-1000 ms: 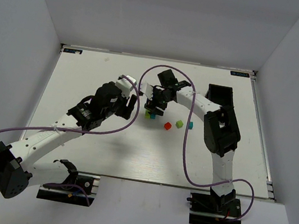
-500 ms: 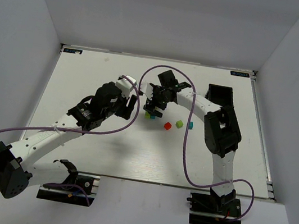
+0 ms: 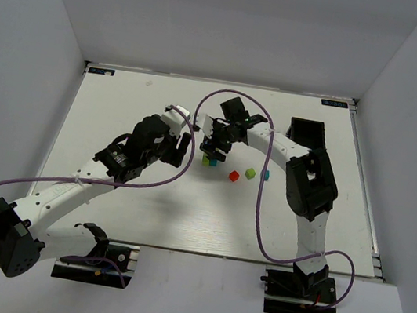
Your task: Build the wood block tower
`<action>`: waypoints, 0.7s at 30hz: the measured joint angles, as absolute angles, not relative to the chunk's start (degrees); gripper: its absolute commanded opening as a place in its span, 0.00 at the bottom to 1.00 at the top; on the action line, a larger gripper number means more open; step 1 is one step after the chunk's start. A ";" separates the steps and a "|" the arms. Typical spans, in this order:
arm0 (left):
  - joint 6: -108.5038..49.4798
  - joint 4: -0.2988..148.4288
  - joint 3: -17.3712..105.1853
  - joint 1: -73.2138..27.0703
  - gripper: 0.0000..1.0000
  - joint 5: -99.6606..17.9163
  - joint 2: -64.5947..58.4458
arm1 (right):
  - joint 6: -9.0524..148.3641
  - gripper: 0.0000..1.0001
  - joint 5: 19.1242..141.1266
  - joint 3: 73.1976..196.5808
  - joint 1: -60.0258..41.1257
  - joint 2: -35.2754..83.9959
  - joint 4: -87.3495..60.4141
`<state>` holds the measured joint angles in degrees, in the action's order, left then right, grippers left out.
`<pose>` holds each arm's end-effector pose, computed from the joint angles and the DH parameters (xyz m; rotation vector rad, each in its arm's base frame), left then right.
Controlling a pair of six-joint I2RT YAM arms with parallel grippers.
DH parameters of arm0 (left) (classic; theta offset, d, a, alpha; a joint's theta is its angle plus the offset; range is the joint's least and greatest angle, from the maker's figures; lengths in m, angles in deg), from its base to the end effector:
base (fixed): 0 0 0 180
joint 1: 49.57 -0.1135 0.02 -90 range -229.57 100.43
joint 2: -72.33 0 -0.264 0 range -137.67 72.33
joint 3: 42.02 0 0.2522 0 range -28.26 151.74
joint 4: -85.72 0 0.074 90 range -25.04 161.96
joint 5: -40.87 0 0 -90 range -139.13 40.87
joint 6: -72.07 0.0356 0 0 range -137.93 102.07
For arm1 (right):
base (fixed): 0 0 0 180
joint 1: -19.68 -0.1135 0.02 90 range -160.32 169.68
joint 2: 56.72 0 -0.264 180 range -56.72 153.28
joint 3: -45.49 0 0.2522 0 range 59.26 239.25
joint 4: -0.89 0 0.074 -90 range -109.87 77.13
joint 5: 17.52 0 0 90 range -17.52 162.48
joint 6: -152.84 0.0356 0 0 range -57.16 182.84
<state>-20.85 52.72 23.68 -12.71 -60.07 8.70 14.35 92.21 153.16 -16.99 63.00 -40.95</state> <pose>0.2027 -0.1435 0.3031 0.5049 2.0458 -0.2161 0.3625 0.2849 0.2033 -1.7681 1.7180 0.3431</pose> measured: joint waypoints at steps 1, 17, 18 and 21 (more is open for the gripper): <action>-20.85 52.72 23.68 -12.71 0.80 -60.09 8.70 | 14.46 0.75 92.32 153.16 -16.99 63.00 -40.95; -20.85 52.72 23.66 -12.71 0.80 -60.07 8.70 | 16.19 0.70 92.87 153.16 -16.99 63.00 -40.90; -20.85 52.72 23.66 -12.71 0.80 -60.07 8.70 | 16.25 0.70 92.91 153.16 -16.99 63.00 -40.88; -20.85 52.72 23.66 -12.71 0.80 -60.07 8.70 | 16.47 0.70 93.04 153.16 -16.99 63.00 -40.82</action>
